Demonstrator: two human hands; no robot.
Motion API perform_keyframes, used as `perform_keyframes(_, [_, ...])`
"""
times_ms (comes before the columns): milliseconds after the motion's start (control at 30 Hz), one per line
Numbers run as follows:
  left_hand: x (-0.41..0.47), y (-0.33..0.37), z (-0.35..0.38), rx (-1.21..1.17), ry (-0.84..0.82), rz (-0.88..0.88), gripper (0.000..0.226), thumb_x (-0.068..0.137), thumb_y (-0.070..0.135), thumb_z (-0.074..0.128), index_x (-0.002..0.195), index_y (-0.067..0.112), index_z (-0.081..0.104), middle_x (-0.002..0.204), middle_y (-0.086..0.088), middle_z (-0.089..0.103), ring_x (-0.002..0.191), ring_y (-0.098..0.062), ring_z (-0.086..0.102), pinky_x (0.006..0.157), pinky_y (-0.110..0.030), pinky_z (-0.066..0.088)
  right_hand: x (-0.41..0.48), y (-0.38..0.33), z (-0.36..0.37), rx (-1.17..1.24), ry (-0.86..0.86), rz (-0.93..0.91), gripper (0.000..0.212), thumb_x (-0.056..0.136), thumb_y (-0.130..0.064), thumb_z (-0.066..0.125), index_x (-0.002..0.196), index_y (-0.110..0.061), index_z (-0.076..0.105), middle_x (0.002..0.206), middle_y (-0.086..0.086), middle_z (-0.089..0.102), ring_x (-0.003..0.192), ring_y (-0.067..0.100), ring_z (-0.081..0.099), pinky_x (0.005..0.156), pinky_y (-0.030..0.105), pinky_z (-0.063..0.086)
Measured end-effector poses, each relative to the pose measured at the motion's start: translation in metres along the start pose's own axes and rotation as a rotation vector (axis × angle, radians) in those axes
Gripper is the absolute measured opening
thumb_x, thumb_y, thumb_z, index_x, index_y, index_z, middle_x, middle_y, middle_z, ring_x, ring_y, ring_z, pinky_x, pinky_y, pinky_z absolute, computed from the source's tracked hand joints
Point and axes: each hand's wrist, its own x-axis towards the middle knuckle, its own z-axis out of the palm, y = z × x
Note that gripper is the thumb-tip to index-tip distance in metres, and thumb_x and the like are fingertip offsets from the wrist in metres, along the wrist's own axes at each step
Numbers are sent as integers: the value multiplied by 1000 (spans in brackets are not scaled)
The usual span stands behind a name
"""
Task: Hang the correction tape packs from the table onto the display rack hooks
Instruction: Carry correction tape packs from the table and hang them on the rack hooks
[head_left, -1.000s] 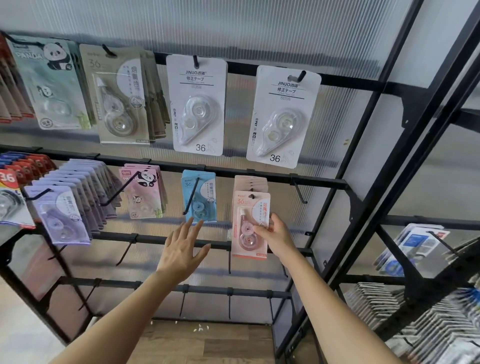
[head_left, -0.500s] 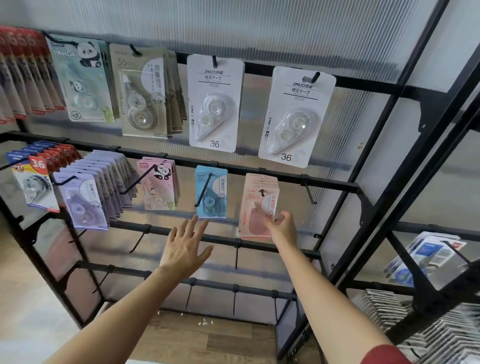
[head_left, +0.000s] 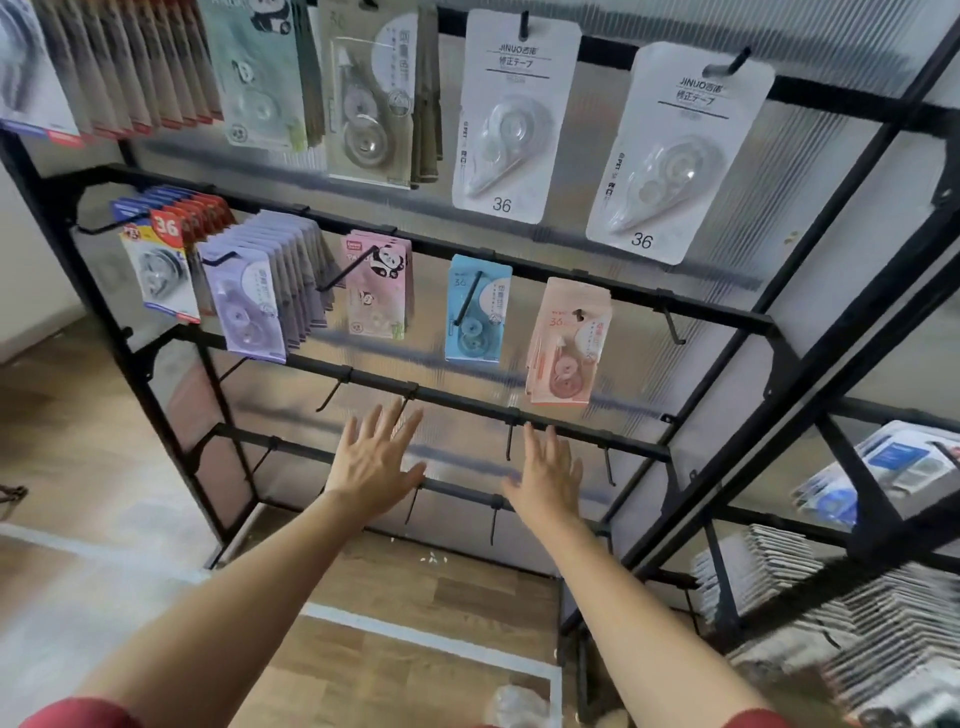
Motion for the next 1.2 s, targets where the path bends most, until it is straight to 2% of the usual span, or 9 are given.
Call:
perform_keyframes(133, [-37,-31,5,-65,34,-61,72,96,53,37,154,26,5,161,-8,3,148,-28,7,117,-46,10,-23,-28,12,-90,-126,-144,76,97,-41,49,153,-24,0,161,11,-2,147,33,2,117,50,7])
perform_keyframes(267, [-97,-77,10,-75,31,-186,73,95,54,40,154,25,7,161,-8,6,147,-28,9,116,-44,11,-57,-75,28,-58,-120,-210,75,97,-38,50,154,-24,4,161,10,3,147,31,4,118,48,5])
perform_keyframes(367, [-159,-115,13,-122,23,-294,73,95,53,42,154,25,10,160,-7,8,146,-29,10,116,-44,10,-94,-125,47,-10,-121,-272,71,97,-35,50,153,-24,9,160,8,7,147,28,8,119,45,8])
perform_keyframes(567, [-297,-187,19,-268,41,-580,70,95,48,46,153,25,15,160,-6,9,146,-27,12,118,-44,11,-182,-234,93,44,-200,-406,67,97,-31,46,153,-25,9,161,5,6,147,26,5,117,44,1])
perform_keyframes(667, [-361,-222,20,-317,86,-762,68,95,48,47,152,25,17,160,-5,13,144,-25,19,116,-39,16,-219,-284,115,134,-266,-460,67,96,-30,49,153,-25,13,160,6,10,147,24,8,117,41,4])
perform_keyframes(833, [-458,-278,16,-355,183,-990,67,95,45,49,152,23,21,160,-4,14,146,-21,14,116,-34,11,-266,-369,141,204,-331,-593,67,94,-27,52,152,-22,19,157,5,21,145,21,15,117,39,9])
perform_keyframes(1000, [-534,-325,18,-335,201,-1158,66,94,47,48,151,24,23,159,-6,17,146,-22,17,118,-39,15,-311,-450,166,247,-413,-755,64,94,-25,53,151,-19,23,155,5,26,144,20,19,115,38,10])
perform_keyframes(1200, [-600,-390,19,-371,248,-1377,65,95,44,49,151,24,23,160,-5,15,146,-23,16,116,-37,13,-344,-552,201,176,-517,-929,64,94,-24,52,151,-21,22,154,4,27,143,20,19,116,38,6])
